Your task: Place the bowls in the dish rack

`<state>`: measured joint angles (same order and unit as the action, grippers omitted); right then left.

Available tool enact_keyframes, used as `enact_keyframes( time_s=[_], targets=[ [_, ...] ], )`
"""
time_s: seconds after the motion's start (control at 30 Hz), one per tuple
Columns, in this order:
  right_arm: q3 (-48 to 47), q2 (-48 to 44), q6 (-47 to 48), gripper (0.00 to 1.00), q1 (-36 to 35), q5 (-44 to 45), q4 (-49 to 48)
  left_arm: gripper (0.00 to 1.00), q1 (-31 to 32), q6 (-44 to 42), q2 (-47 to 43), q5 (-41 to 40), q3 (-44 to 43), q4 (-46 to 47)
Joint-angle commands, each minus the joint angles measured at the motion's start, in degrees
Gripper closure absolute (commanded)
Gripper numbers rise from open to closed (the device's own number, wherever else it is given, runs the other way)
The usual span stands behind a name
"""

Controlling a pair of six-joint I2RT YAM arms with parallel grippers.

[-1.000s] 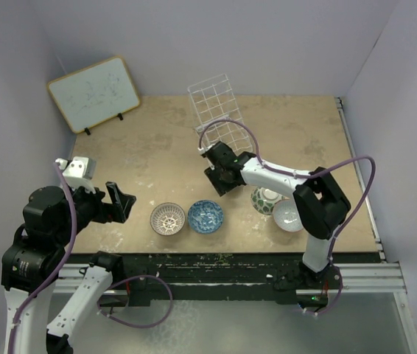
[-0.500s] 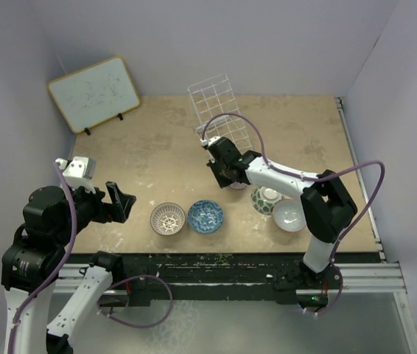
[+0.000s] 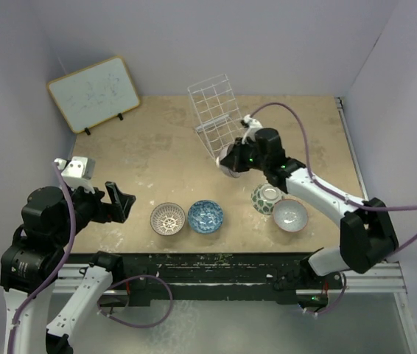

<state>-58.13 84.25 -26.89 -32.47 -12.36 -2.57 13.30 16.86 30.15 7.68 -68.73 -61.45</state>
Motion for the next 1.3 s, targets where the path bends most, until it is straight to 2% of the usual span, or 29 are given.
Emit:
enact_keyframes(
  time_s=[0.0,0.13,0.27,0.43,0.57,0.87,1.27],
  targets=[
    [7.36,-6.78,-12.9,1.0,5.41,-11.93,-24.76,0.01,0.47,-0.87,0.89,0.23,-2.23,1.23],
    [12.15,-9.26,-19.48,1.0,6.85,-12.66,-38.88,0.01,0.45,-0.99,1.41,0.21,-2.6,1.38],
    [15.28,-9.93,-25.44,1.0,7.77,-9.25,-51.05,0.01,0.45,-0.96,1.73,0.32,-2.79,1.17],
    [18.36,-7.47,-31.38,1.0,8.3,-1.79,-68.03,0.01,0.63,-1.01,2.21,0.4,-3.03,0.9],
    [19.81,-4.84,-33.58,1.0,8.3,5.96,-75.22,0.01,0.84,-1.0,2.52,0.07,-3.34,0.51],
    [18.85,-1.01,-35.29,1.0,8.3,16.42,-75.1,0.01,1.03,-1.01,3.16,-0.39,-3.6,0.19],
    [22.63,6.5,-43.78,1.0,8.3,20.03,-78.46,0.01,1.02,-1.39,3.64,-0.69,-2.89,0.55]
  ],
)
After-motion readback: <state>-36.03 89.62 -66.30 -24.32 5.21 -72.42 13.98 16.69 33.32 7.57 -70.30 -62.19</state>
